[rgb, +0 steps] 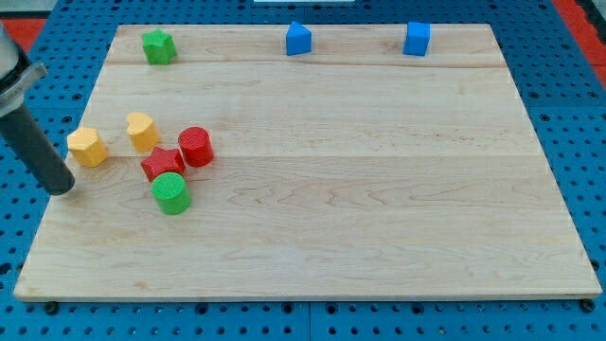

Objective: Push the yellow hexagon into the group of blocks

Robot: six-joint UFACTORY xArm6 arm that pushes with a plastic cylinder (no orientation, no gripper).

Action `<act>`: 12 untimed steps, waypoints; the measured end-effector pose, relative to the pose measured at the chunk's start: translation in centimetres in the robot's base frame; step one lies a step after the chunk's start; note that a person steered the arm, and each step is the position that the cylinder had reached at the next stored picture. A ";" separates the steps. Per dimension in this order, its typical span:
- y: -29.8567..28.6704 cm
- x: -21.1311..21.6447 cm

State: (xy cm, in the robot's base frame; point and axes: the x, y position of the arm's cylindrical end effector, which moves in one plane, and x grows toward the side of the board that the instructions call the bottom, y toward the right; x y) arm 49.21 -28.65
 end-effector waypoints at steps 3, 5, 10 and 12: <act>-1.9 -0.2; -1.8 -4.2; 10.3 -4.4; 15.7 -6.1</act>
